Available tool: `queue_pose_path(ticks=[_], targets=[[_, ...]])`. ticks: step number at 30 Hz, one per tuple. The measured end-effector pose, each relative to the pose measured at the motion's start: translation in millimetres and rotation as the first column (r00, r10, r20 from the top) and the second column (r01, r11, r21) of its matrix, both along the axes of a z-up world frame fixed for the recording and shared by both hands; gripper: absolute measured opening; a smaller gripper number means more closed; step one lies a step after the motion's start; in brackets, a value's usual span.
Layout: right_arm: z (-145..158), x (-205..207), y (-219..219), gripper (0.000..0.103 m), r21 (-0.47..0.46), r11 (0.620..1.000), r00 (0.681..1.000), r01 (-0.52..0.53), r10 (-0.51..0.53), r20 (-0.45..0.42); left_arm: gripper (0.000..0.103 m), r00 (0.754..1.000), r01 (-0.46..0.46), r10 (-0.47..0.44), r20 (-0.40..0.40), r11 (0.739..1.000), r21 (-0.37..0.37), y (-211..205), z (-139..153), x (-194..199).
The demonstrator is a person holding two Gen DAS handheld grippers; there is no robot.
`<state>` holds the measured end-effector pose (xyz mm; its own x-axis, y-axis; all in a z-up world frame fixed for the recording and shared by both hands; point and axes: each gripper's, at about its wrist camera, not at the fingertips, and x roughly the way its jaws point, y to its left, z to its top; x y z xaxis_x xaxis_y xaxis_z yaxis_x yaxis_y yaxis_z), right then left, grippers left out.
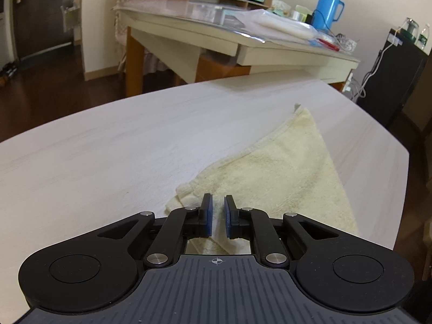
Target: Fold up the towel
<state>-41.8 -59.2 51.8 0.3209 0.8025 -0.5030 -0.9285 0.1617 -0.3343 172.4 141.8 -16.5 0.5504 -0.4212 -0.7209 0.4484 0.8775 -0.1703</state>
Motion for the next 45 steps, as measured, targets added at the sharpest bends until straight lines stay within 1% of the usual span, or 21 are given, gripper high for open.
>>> queue_pose_path(ticks=[3, 6, 7, 9, 11, 12, 16, 18, 20, 23, 25, 26, 28, 31, 32, 34, 36, 39, 41, 42, 45], targets=[[12, 17, -12, 0.007, 0.065, 0.998, 1.000, 0.016, -0.015, -0.022, 0.010, 1.000, 0.003, -0.003, -0.009, 1.000, 0.014, -1, 2, 1], [30, 41, -34, 0.007, 0.165, 0.983, 0.995, 0.076, -0.063, -0.083, 0.010, 1.000, 0.001, -0.001, -0.031, 1.000, 0.005, 1, 3, 5], [38, 55, -42, 0.007, 0.201, 0.974, 0.991, 0.104, -0.084, -0.105, 0.010, 0.999, -0.009, 0.009, -0.038, 1.000, -0.014, 3, 4, 7], [51, 83, -58, 0.007, 0.252, 0.953, 0.981, 0.170, -0.139, -0.135, 0.010, 0.998, -0.049, 0.046, -0.031, 0.994, -0.098, 16, 10, 10], [59, 107, -71, 0.007, 0.290, 0.930, 0.969, 0.227, -0.184, -0.165, 0.010, 0.997, -0.081, 0.083, 0.006, 0.984, -0.158, 27, 20, 11], [62, 125, -80, 0.007, 0.309, 0.912, 0.957, 0.271, -0.221, -0.188, 0.011, 0.995, -0.092, 0.098, 0.026, 0.981, -0.170, 31, 25, 10], [61, 179, -108, 0.007, 0.336, 0.849, 0.903, 0.407, -0.320, -0.287, 0.013, 0.989, -0.108, 0.124, 0.084, 0.979, -0.172, 38, 39, 8], [52, 202, -120, 0.007, 0.324, 0.827, 0.871, 0.460, -0.349, -0.346, 0.014, 0.987, -0.109, 0.126, 0.096, 0.979, -0.171, 37, 42, 7], [40, 223, -130, 0.007, 0.292, 0.809, 0.830, 0.510, -0.374, -0.414, 0.015, 0.986, -0.108, 0.127, 0.105, 0.979, -0.171, 35, 42, 4], [13, 251, -144, 0.007, 0.222, 0.767, 0.735, 0.602, -0.424, -0.530, 0.016, 0.988, -0.096, 0.114, 0.107, 0.983, -0.159, 29, 38, 1], [-2, 262, -150, 0.007, 0.178, 0.747, 0.679, 0.640, -0.442, -0.586, 0.018, 0.990, -0.080, 0.097, 0.106, 0.985, -0.155, 23, 36, 1], [-6, 265, -153, 0.007, 0.168, 0.739, 0.663, 0.652, -0.448, -0.600, 0.019, 0.991, -0.070, 0.087, 0.106, 0.985, -0.155, 19, 34, 1], [-21, 274, -159, 0.007, 0.125, 0.716, 0.608, 0.687, -0.472, -0.638, 0.020, 0.993, -0.050, 0.065, 0.099, 0.989, -0.142, 12, 28, 2], [-34, 282, -162, 0.009, 0.071, 0.694, 0.557, 0.716, -0.507, -0.658, 0.020, 0.995, -0.036, 0.046, 0.086, 0.993, -0.111, 4, 19, 3], [-36, 283, -161, 0.011, 0.059, 0.692, 0.550, 0.720, -0.516, -0.657, 0.020, 0.996, -0.034, 0.043, 0.077, 0.994, -0.104, 2, 15, 4], [-42, 286, -161, 0.019, 0.035, 0.684, 0.533, 0.729, -0.534, -0.656, 0.020, 0.997, -0.036, 0.042, 0.067, 0.996, -0.087, 0, 9, 4], [-43, 285, -165, 0.021, 0.039, 0.662, 0.520, 0.748, -0.549, -0.655, 0.020, 0.997, -0.038, 0.042, 0.061, 0.997, -0.075, -2, 4, 3], [-40, 275, -174, 0.022, 0.083, 0.631, 0.521, 0.771, -0.552, -0.651, 0.020, 0.997, -0.040, 0.043, 0.069, 0.998, -0.056, -2, -1, 0], [-34, 268, -178, 0.022, 0.102, 0.623, 0.530, 0.776, -0.555, -0.641, 0.020, 0.996, -0.036, 0.039, 0.077, 0.998, -0.043, -3, -2, -1], [-31, 261, -179, 0.021, 0.110, 0.629, 0.540, 0.770, -0.550, -0.637, 0.020, 0.996, -0.033, 0.036, 0.081, 0.999, -0.034, -4, -2, -2], [-32, 239, -165, 0.021, 0.119, 0.714, 0.620, 0.690, -0.498, -0.607, 0.020, 0.996, -0.031, 0.032, 0.088, 0.999, -0.022, -5, 0, -2]])
